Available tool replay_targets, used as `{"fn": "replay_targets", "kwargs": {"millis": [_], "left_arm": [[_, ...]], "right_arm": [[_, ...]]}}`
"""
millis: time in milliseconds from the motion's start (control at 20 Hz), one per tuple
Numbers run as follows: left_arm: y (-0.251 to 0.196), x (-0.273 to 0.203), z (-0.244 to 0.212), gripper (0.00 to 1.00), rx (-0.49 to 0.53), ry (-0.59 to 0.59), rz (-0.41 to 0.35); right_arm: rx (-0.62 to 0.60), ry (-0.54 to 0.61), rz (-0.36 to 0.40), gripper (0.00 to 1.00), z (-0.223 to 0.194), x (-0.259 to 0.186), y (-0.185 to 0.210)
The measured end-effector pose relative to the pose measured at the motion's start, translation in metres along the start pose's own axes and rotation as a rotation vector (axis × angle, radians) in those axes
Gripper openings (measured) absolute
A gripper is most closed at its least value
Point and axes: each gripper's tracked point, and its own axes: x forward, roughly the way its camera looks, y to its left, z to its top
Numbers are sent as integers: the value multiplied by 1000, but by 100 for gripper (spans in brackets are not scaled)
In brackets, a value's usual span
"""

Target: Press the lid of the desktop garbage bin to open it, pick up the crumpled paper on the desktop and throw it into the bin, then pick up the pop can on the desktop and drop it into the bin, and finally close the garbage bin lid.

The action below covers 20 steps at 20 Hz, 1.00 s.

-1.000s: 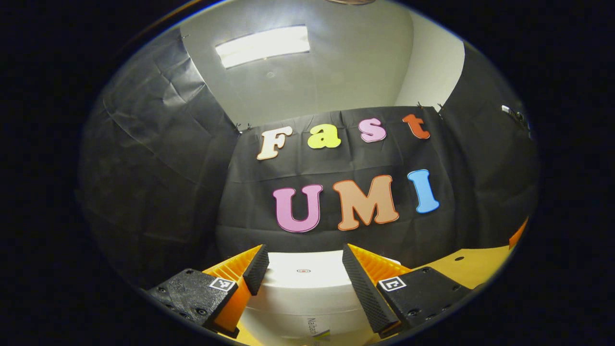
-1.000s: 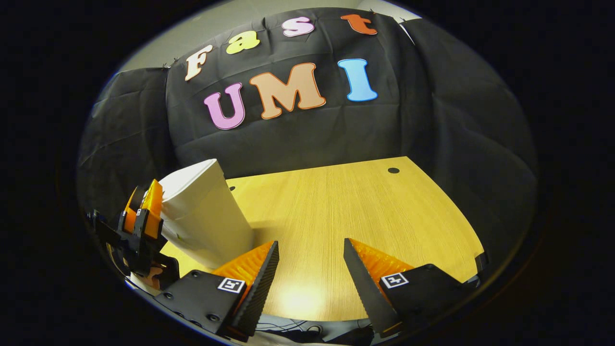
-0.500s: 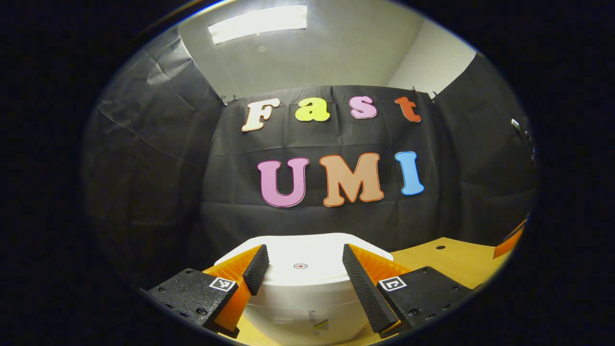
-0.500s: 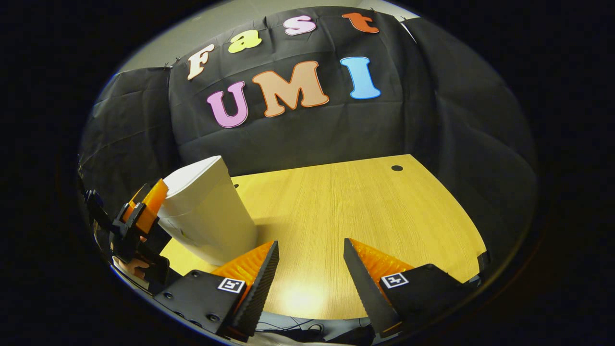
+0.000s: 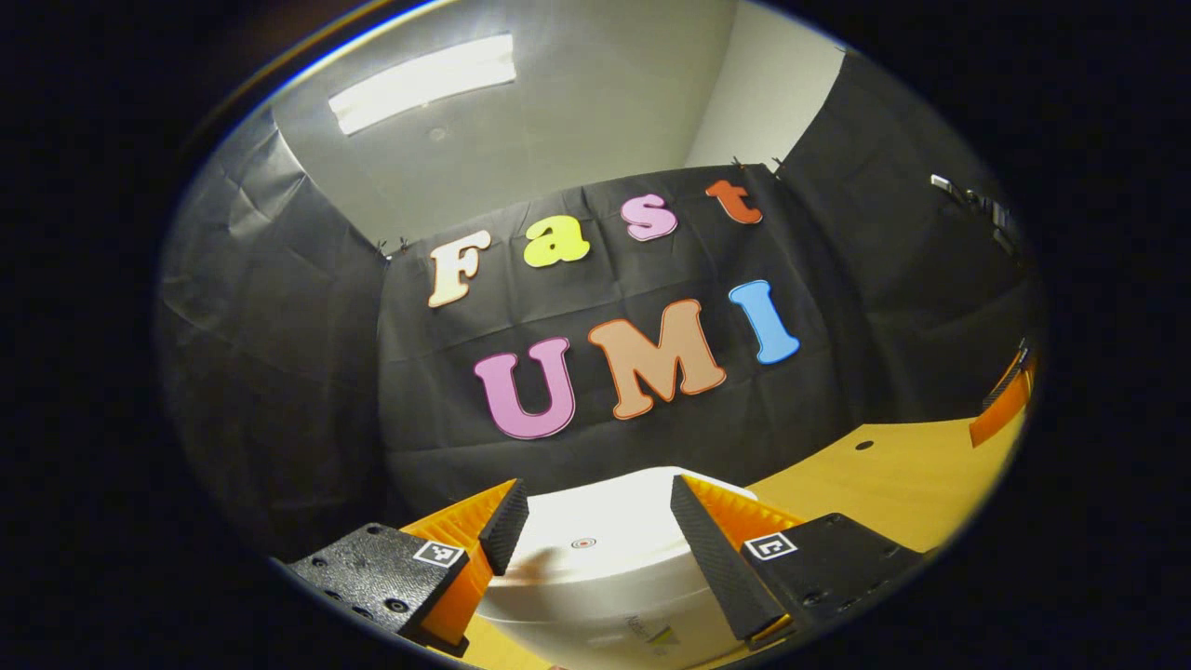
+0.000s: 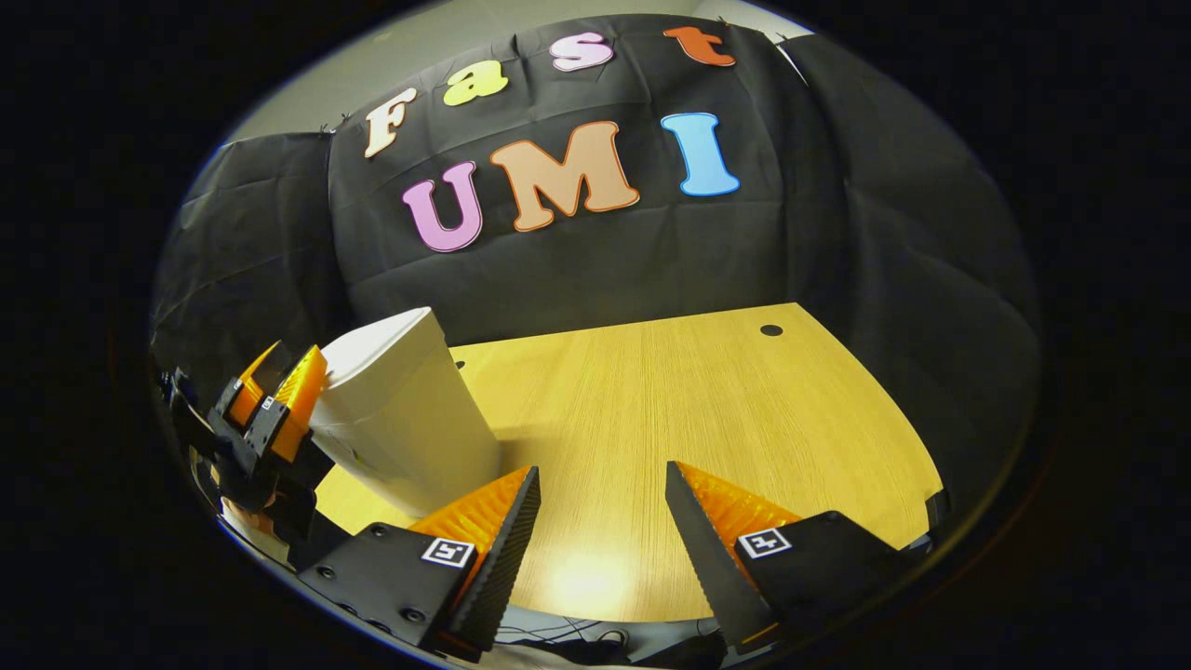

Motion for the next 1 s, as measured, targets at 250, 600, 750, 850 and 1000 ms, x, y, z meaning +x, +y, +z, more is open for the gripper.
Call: {"fn": "replay_targets", "kwargs": {"millis": [250, 600, 750, 850, 1000], "left_arm": [[-27, 8, 24, 93, -153, 15, -59], [-89, -3, 53, 93, -405, 74, -161], [-102, -2, 75, 93, -402, 22, -193], [-109, -3, 77, 93, -376, 20, -200], [-119, -5, 81, 93, -401, 14, -212]], "right_arm": [[-3, -55, -16, 87, 14, -4, 0], [-25, -249, -69, 87, 61, -24, 1], [-20, -335, -97, 87, 76, -36, -3], [-19, -373, -114, 87, 85, -41, -4], [-9, -389, -125, 87, 84, -46, -8]]}}
